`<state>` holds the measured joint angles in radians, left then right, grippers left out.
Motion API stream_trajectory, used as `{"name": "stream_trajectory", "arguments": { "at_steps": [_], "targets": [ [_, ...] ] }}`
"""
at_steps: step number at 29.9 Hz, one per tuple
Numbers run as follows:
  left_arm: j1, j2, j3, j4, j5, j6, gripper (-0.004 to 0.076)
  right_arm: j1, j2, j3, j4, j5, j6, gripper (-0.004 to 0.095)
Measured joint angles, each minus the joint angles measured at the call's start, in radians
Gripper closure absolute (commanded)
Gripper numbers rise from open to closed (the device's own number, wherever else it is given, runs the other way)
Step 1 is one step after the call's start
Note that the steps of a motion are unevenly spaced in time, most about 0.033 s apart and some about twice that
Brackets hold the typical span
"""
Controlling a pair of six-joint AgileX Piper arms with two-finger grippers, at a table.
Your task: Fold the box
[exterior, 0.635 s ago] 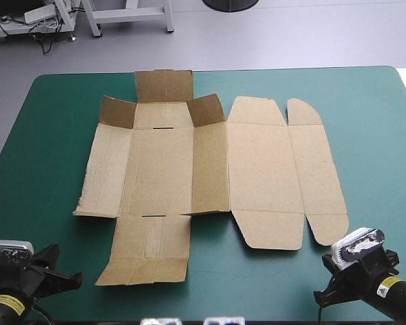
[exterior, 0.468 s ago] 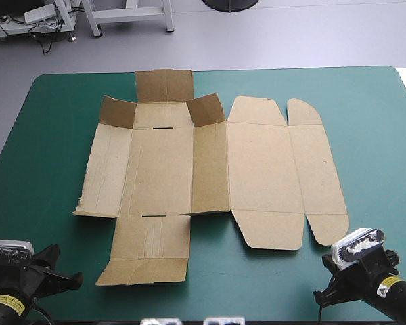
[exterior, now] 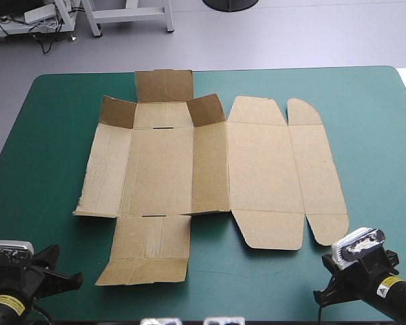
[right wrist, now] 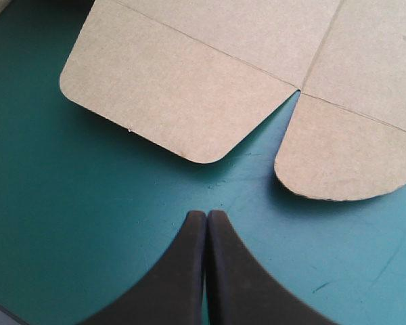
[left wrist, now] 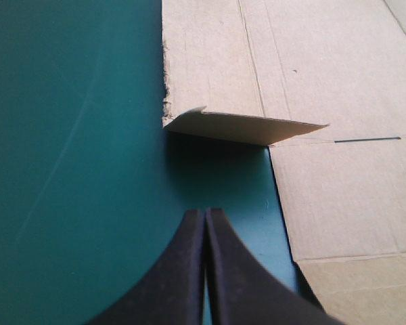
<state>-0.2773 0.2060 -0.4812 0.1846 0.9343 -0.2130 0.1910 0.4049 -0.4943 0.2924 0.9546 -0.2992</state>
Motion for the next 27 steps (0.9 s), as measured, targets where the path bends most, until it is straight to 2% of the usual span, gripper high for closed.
{"name": "stream_trajectory", "arguments": {
  "at_steps": [9,16,19,27],
  "targets": [
    [0.0,0.036,-0.07,-0.01,0.106,0.0,0.0734,0.0,0.001,-0.008,0.044,-0.004,0.004,0.0925],
    [0.0,0.265,-0.212,0.0,0.1,0.024,0.0733,0.0,0.115,-0.077,0.026,-0.06,0.004,0.0925],
    [0.0,0.407,-0.238,0.019,0.049,0.047,0.072,0.0,0.201,-0.098,0.021,-0.075,0.004,0.0925],
    [0.0,0.713,-0.293,0.013,-0.187,0.059,0.0708,0.0,0.387,-0.162,0.053,-0.136,-0.027,0.0925]
  ]
}}
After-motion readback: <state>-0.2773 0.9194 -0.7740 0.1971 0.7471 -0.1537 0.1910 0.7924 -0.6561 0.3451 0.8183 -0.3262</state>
